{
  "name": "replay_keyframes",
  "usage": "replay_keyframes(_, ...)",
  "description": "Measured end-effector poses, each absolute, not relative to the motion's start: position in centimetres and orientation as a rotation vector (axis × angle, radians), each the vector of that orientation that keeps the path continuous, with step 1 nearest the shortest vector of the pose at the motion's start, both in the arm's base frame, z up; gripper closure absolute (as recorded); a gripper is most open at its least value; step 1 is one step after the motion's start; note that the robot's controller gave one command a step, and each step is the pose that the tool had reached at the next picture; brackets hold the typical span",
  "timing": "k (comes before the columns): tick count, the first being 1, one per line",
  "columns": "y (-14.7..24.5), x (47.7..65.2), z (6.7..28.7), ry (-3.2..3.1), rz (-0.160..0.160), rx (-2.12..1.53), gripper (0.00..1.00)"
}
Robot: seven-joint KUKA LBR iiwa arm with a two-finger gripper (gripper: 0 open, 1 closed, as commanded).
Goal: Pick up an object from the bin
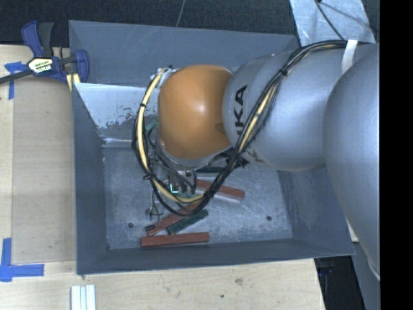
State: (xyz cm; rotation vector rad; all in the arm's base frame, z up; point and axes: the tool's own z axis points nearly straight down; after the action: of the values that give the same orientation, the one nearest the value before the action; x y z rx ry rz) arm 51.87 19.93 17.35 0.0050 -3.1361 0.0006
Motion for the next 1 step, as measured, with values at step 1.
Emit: replay_keyframes(1,19.84,52.09,17.77,-3.144,-0.002,-0.001,0.0)
